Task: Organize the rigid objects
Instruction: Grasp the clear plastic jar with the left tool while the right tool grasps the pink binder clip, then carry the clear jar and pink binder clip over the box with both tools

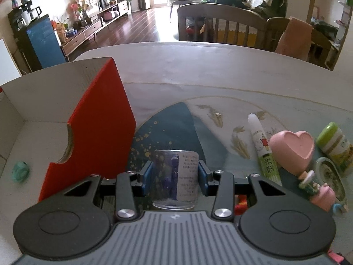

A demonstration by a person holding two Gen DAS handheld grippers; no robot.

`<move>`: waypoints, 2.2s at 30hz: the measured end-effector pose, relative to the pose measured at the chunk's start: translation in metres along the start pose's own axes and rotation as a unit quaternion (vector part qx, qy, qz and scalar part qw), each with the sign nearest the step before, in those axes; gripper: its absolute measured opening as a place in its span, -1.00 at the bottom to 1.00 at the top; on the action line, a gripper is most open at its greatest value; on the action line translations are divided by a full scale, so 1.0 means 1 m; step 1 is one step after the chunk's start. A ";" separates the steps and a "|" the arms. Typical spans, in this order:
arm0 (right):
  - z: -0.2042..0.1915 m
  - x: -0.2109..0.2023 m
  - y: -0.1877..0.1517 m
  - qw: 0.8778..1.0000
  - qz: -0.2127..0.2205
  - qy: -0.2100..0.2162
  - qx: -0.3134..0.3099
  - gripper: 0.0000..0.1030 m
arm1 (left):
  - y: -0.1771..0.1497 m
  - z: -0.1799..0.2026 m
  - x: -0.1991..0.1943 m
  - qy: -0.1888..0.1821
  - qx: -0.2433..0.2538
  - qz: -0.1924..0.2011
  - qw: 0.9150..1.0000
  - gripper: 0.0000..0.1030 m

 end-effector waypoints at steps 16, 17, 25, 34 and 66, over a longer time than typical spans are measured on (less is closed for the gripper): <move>0.015 -0.063 0.015 0.999 0.035 0.033 0.000 -0.06 | -0.008 0.000 -0.060 -0.075 0.028 0.013 0.997 -0.22; 0.015 -0.066 0.016 0.999 0.036 0.035 0.000 -0.06 | -0.008 0.001 -0.065 -0.082 0.028 0.014 0.996 -0.22; 0.008 -0.094 0.035 0.997 0.050 0.054 -0.011 -0.06 | -0.002 0.003 -0.101 -0.131 0.040 0.005 0.991 -0.22; -0.011 -0.120 0.061 0.994 0.064 0.084 -0.019 -0.06 | 0.008 -0.016 -0.137 -0.163 0.037 -0.004 0.986 -0.22; -0.193 -0.138 0.096 0.979 0.105 0.134 -0.110 -0.06 | 0.042 -0.216 -0.166 -0.122 -0.013 -0.009 0.992 -0.22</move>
Point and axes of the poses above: each gripper's, at about its wrist camera, not at the fingertips, and x roughly the way its jaws point, z to its right, y to its top, the point moved 5 cm from there along x, roughly the way its jaws point, and after that the axes turned 10 degrees about -y, right-handed, at the moved point
